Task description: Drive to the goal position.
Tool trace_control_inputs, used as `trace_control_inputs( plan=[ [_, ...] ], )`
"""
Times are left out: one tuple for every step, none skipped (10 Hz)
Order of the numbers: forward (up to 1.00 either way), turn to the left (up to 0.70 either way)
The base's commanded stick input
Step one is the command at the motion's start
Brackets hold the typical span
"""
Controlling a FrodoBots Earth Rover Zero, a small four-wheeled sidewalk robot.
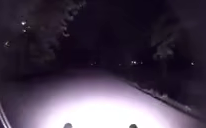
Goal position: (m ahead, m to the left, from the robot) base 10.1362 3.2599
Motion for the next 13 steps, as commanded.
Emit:
trace_control_inputs(
  plan=[
    [0.50,0.00],
    [0.50,0.27],
    [0.50,0.50],
    [0.50,0.50],
    [0.50,0.50],
    [0.50,0.50],
    [0.50,0.29],
    [0.50,0.11],
    [0.50,0.00],
    [0.50,0.00],
    [0.50,0.00],
    [0.50,0.00],
    [0.50,0.00]
  ],
)
